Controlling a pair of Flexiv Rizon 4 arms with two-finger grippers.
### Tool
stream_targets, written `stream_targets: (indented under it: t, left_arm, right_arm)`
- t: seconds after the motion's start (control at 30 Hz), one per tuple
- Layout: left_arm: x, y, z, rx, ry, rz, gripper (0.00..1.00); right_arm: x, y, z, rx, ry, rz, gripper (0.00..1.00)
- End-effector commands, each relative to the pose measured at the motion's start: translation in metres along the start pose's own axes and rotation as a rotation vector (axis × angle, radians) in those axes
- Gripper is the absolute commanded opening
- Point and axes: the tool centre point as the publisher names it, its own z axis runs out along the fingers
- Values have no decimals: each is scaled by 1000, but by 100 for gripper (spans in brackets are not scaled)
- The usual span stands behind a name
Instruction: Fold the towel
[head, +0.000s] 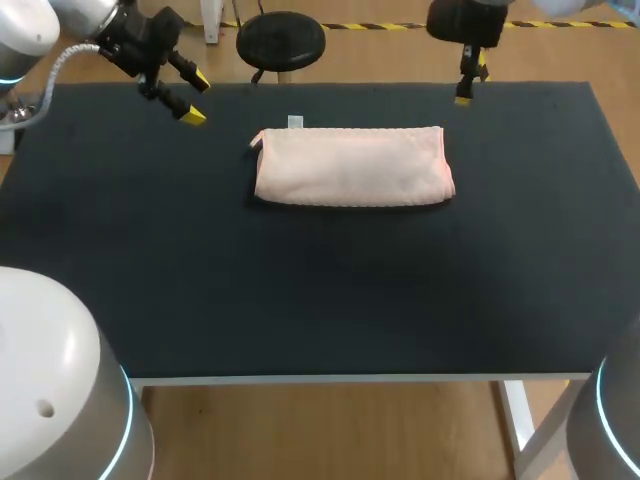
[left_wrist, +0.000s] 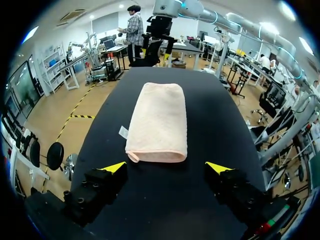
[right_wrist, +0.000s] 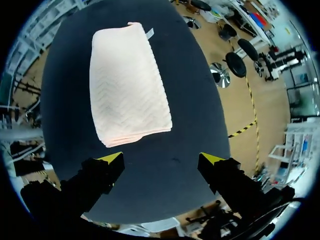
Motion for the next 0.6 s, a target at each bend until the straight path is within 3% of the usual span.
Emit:
stream_targets:
  t: [0.03, 0.23, 0.5, 0.53, 0.6]
  left_arm:
    - [-1, 1, 1, 1, 1, 2, 100]
    - [-1, 1, 1, 1, 1, 2, 100]
    - [-1, 1, 1, 1, 1, 2, 100]
    - [-1, 1, 1, 1, 1, 2, 100]
    - [-1, 1, 1, 1, 1, 2, 100]
  right_arm:
    - [-1, -15, 20, -740, 574, 1024, 100]
    - [5, -32, 32, -918, 656, 1243, 100]
    - [13, -50, 36, -1019, 646, 1319, 100]
    - [15, -51, 36, -991, 628, 1292, 100]
    - [20, -42, 31, -796, 480, 1135, 100]
